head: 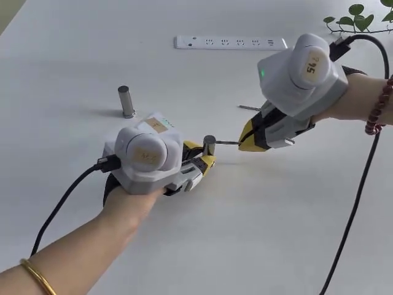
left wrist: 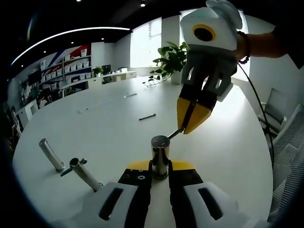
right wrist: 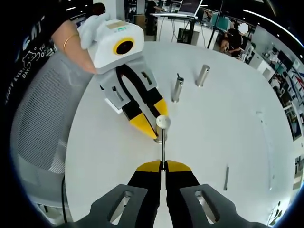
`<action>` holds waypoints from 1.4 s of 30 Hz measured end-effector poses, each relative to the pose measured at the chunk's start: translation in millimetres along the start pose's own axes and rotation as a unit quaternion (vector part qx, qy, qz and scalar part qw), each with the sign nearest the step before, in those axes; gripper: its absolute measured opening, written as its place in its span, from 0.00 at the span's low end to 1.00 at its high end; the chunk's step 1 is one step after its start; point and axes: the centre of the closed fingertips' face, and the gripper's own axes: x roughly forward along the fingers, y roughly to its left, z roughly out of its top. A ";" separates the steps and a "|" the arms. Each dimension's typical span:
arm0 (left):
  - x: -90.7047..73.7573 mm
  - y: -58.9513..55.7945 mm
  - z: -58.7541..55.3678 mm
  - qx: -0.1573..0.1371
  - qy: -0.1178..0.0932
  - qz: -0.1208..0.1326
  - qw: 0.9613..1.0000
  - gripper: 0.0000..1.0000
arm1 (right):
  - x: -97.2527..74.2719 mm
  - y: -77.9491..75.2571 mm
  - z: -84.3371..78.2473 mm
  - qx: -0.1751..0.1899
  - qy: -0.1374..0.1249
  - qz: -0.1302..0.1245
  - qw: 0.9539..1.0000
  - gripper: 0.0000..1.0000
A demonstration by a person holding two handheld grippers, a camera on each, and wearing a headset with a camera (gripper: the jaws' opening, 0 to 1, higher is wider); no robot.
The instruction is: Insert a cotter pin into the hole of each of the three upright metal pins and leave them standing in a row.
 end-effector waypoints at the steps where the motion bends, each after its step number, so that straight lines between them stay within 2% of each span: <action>1: 0.1 -0.1 0.0 0.000 0.000 0.000 1.000 0.12 | 0.0 -0.2 0.8 -0.001 0.000 0.000 1.000 0.00; 15: 1.1 0.0 -0.6 -0.006 -0.002 -0.010 1.000 0.11 | 5.7 -1.7 11.2 -0.018 -0.002 0.004 1.000 0.00; 19: 1.6 0.2 -2.2 -0.023 -0.008 -0.012 1.000 0.11 | 8.9 -3.0 13.6 -0.022 -0.003 0.006 1.000 0.00; 42: 4.1 0.7 -5.9 -0.041 -0.008 -0.005 0.999 0.11 | 20.7 -9.4 28.4 -0.020 -0.016 0.005 1.000 0.00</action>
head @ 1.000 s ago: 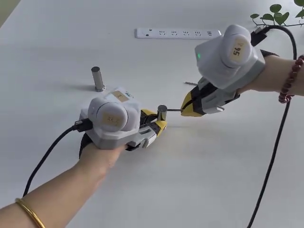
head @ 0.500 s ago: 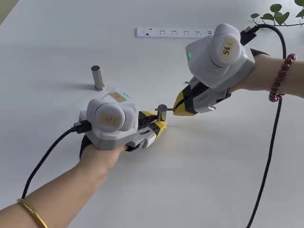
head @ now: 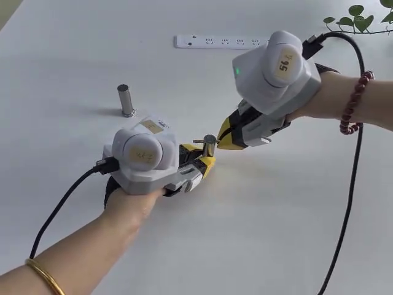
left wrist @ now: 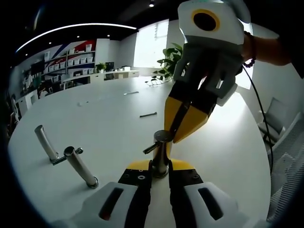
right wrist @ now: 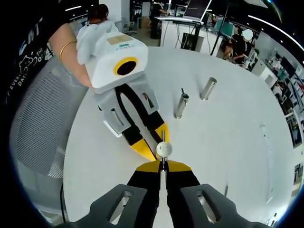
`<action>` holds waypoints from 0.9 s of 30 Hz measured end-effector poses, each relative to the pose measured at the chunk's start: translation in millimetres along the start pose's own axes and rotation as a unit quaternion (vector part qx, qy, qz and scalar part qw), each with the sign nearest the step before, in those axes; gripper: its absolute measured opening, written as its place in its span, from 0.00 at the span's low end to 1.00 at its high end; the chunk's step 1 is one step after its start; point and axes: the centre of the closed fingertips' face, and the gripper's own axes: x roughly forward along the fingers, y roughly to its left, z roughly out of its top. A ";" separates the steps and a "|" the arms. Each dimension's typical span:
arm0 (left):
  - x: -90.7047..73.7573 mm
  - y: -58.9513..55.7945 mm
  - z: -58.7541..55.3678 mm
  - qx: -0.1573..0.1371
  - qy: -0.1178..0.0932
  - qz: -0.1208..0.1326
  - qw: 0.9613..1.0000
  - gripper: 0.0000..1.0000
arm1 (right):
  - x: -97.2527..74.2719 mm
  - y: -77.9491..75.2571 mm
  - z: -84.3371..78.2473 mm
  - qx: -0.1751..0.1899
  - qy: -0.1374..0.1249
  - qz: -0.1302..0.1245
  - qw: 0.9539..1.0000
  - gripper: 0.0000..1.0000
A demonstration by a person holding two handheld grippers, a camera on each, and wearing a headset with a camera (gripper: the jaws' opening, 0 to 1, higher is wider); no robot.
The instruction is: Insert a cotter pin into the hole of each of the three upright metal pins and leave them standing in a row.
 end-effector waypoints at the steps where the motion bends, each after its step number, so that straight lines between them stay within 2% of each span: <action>1: -0.1 -0.1 0.0 -0.001 0.000 0.000 1.000 0.12 | -0.4 0.9 -0.2 0.004 0.001 0.001 1.000 0.00; 6: -0.2 0.0 -0.4 -0.004 -0.001 0.001 1.000 0.12 | -4.7 0.5 -2.2 0.003 0.004 -0.006 1.000 0.08; 10: -0.1 0.2 -0.7 -0.006 -0.001 0.002 1.000 0.12 | -10.9 2.0 -2.7 0.011 -0.002 -0.009 1.000 0.06; 14: 0.0 0.4 -1.0 -0.009 -0.003 0.002 1.000 0.12 | -12.8 3.4 -1.5 0.013 -0.006 -0.012 1.000 0.00; 27: 0.1 0.2 -1.0 -0.011 -0.005 0.001 1.000 0.12 | -9.8 3.0 3.7 0.012 -0.013 -0.013 1.000 0.00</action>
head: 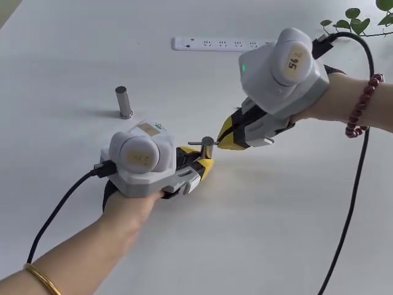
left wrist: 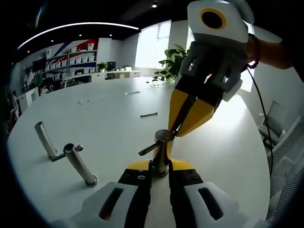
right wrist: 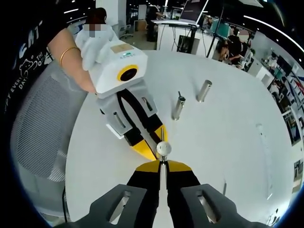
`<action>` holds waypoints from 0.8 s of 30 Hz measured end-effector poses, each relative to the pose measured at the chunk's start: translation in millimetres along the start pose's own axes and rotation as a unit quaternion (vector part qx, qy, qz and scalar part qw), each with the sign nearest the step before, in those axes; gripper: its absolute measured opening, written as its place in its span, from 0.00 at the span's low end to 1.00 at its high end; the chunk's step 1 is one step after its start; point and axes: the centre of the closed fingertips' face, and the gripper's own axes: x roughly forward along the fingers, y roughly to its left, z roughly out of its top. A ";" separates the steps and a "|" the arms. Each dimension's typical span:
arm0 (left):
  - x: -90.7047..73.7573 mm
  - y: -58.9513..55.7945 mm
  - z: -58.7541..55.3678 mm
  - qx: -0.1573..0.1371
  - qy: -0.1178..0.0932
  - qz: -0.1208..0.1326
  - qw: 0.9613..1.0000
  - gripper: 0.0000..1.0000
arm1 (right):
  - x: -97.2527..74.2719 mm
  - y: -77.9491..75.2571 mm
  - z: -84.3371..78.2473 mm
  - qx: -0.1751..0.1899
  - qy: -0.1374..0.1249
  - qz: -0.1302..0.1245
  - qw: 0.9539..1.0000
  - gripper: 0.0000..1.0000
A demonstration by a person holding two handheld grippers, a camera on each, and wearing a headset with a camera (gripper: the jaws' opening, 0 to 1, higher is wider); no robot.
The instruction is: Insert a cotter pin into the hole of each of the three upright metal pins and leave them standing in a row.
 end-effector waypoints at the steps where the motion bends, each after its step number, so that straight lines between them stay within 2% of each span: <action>1: -0.1 0.0 0.0 0.000 0.000 0.000 1.000 0.12 | 0.1 0.3 0.2 0.001 -0.001 0.000 1.000 0.00; 20: 0.1 -0.2 -0.9 -0.003 0.004 -0.001 1.000 0.12 | 0.7 4.8 3.0 0.014 -0.005 0.007 1.000 0.00; 24: -0.7 -1.5 -2.3 -0.006 0.008 -0.002 1.000 0.14 | 0.5 3.6 3.5 0.017 -0.007 0.004 1.000 0.06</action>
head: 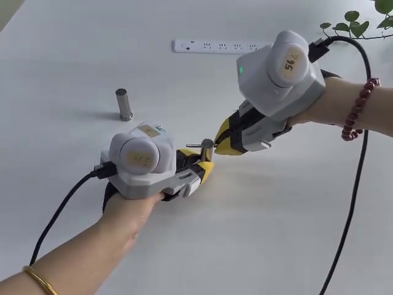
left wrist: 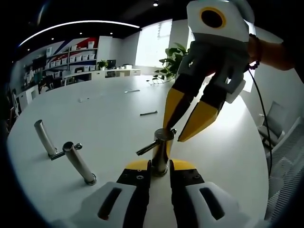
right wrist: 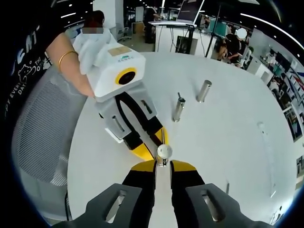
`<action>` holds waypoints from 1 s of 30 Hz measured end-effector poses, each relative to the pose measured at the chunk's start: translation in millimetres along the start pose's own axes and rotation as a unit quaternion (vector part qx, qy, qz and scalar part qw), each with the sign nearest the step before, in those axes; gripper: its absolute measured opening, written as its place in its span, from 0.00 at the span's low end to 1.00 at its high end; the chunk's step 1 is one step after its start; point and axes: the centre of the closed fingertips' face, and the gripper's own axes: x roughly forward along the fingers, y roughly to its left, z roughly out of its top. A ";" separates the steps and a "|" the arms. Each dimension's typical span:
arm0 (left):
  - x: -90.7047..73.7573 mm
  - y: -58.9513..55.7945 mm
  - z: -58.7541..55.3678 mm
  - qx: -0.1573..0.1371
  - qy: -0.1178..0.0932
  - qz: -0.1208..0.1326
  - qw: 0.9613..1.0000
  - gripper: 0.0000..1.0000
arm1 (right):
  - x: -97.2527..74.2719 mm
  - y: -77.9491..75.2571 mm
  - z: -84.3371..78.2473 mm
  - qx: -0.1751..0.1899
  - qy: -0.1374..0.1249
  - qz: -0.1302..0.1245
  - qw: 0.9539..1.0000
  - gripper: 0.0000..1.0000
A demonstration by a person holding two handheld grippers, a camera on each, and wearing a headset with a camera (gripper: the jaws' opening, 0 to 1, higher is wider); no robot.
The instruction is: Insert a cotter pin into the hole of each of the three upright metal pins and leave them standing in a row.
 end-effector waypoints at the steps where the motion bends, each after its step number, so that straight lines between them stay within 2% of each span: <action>1: -0.2 -0.4 -0.8 0.000 0.002 0.000 1.000 0.16 | -0.3 -0.1 0.2 0.000 -0.001 -0.001 1.000 0.07; 7: -5.4 -2.0 -3.9 -0.001 0.009 0.001 1.000 0.22 | 0.1 1.0 8.6 0.009 -0.020 -0.004 1.000 0.11; 12: -14.1 -2.4 -1.6 0.003 0.009 0.002 1.000 0.26 | 4.0 -1.7 10.7 0.014 -0.025 -0.008 1.000 0.14; 17: -21.7 1.2 -0.7 0.004 0.011 0.005 1.000 0.27 | 9.2 -1.2 14.6 0.024 -0.034 -0.005 0.999 0.13; 22: -27.9 3.8 1.0 -0.002 0.011 0.007 1.000 0.29 | 16.3 -0.4 12.4 0.027 -0.031 -0.001 0.999 0.09; 30: -40.5 3.0 9.3 -0.008 -0.001 0.005 1.000 0.31 | 16.5 -0.5 12.9 0.029 -0.031 0.001 0.999 0.09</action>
